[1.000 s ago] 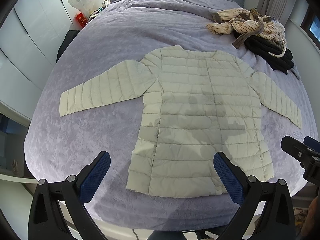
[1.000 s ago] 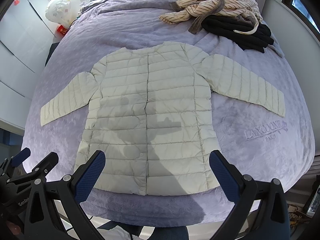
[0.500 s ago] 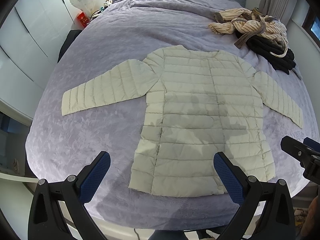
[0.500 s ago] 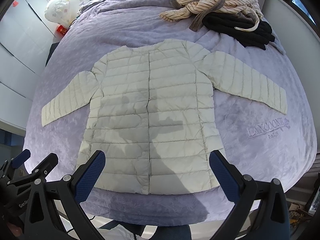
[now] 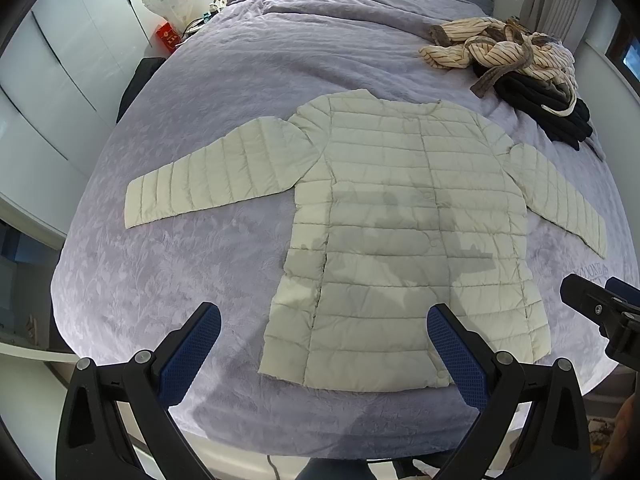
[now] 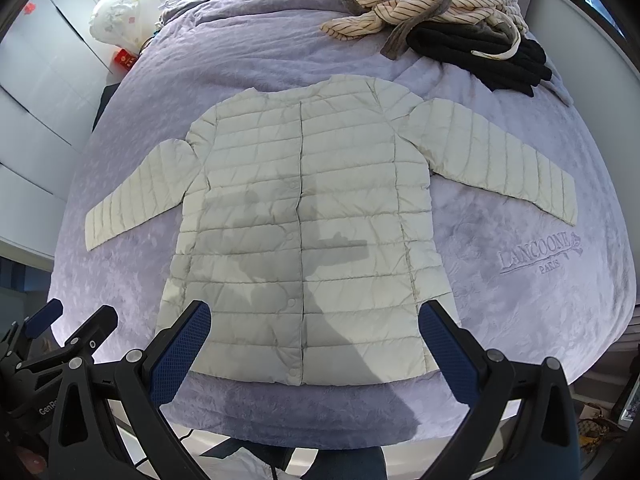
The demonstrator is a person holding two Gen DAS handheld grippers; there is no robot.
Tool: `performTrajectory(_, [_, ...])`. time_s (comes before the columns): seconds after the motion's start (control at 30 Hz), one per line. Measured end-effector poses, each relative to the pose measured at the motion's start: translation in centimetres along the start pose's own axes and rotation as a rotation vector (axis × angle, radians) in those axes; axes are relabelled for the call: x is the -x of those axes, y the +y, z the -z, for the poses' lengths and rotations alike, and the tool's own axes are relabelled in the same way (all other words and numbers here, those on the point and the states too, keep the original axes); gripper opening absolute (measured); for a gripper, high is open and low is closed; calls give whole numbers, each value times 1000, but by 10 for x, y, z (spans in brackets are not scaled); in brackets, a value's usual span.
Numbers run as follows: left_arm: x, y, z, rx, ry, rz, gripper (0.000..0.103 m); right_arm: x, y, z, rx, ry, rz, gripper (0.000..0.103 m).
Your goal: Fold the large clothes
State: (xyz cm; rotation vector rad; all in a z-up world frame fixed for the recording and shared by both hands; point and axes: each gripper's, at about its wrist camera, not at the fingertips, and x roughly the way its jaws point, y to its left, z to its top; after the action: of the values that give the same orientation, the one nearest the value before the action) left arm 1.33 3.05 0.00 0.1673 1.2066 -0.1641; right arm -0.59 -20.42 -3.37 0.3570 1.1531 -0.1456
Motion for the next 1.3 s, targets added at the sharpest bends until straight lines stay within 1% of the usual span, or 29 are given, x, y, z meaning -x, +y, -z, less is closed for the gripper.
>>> performTrajectory(0.37, [0, 4, 1, 0, 2, 1, 103, 0, -1, -2, -4, -9, -14, 103])
performTrajectory(0.6, [0, 5, 2, -2, 2, 0, 103, -2, 0, 2, -6, 12, -6, 103])
performTrajectory(0.77, [0, 5, 3, -1, 2, 0, 103, -1, 1, 2, -17, 14, -35, 103])
performTrajectory(1.03, [0, 5, 3, -1, 1, -1, 103, -2, 3, 4, -18, 20, -40, 103])
performTrajectory(1.3, [0, 5, 3, 0, 2, 0, 103, -2, 3, 2, -33, 37, -68, 103])
